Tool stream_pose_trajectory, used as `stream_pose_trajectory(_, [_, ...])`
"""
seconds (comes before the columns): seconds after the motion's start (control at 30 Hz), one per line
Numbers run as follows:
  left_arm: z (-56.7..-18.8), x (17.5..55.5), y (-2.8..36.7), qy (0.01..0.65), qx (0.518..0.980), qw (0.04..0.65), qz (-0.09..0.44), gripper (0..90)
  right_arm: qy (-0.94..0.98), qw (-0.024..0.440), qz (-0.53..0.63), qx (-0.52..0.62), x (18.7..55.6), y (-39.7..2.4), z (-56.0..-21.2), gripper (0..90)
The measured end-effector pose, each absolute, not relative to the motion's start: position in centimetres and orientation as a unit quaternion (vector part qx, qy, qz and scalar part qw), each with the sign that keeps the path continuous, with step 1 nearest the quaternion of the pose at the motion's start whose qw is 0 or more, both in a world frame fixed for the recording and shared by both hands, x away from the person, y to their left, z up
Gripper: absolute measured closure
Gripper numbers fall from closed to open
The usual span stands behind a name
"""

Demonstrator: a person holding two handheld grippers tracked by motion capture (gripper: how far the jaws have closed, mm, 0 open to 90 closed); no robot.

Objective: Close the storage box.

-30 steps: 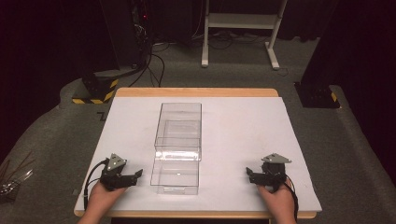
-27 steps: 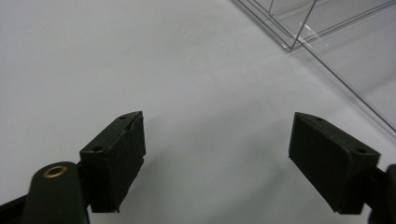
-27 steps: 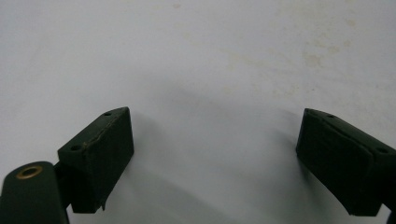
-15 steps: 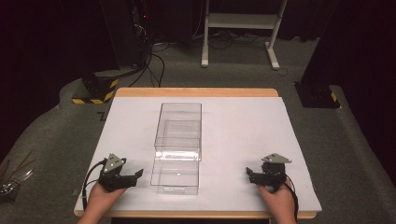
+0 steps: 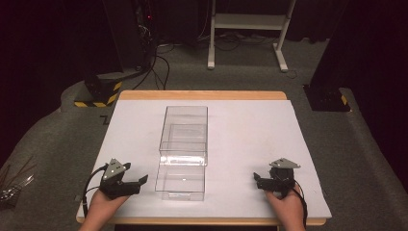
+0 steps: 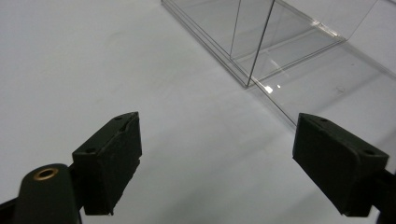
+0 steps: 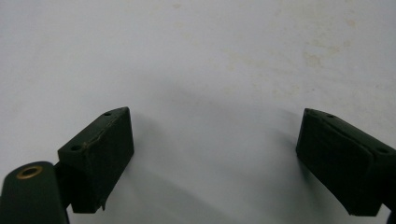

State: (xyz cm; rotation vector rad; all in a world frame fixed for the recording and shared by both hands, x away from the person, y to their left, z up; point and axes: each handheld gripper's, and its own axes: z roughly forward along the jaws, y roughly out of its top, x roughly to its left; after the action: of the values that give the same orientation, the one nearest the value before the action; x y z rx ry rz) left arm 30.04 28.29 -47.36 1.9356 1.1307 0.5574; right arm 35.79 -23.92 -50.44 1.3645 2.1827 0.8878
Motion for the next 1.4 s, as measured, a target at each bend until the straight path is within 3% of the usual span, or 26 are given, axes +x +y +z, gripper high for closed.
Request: stream_pose_trajectory(1.4, [-44.5, 26.7, 27.5, 0.416, 0.739, 0.48, 0.225, 16.6, 0.784, 0.207, 0.319, 0.49, 35.8, -23.9, -50.4, 11.1])
